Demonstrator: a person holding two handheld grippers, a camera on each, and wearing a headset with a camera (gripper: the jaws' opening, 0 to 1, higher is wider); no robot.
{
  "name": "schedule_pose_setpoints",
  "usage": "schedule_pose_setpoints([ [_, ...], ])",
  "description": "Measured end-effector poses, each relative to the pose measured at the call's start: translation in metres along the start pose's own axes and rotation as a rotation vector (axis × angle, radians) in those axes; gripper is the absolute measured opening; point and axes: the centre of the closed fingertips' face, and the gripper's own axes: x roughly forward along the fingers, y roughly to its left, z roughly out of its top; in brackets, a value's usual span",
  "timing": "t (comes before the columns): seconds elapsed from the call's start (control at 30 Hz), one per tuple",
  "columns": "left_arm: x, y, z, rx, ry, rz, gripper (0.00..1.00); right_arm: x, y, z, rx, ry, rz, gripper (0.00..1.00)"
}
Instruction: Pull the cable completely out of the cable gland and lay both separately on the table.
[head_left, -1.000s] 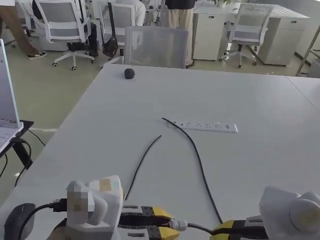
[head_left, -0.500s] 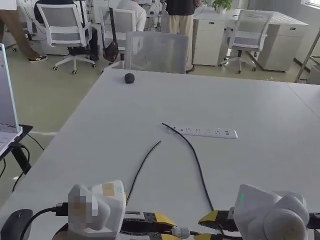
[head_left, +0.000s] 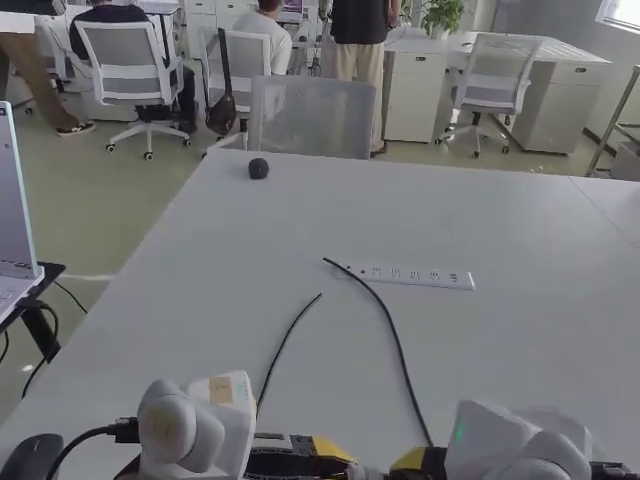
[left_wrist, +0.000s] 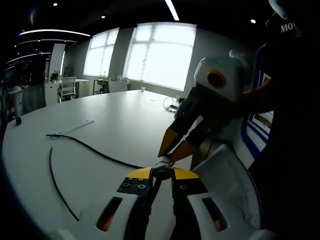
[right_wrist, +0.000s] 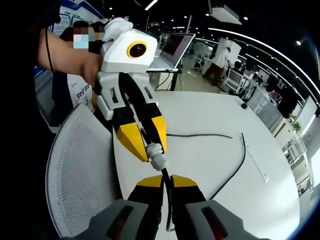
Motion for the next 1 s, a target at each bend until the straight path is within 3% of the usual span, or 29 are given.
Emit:
schedule_pose_setpoints([
  [0.27, 0.003, -0.002, -0.002, 0.022, 0.009, -0.003, 0.15, 0.002, 0.000, -0.007, 0.069, -0.007, 0.000, 0.00],
  [1.0, 0.000, 0.003, 0.003, 0.017, -0.005, 0.013, 0.15, -0.003, -0.016, -0.026, 0.161, 0.006, -0.032, 0.00],
])
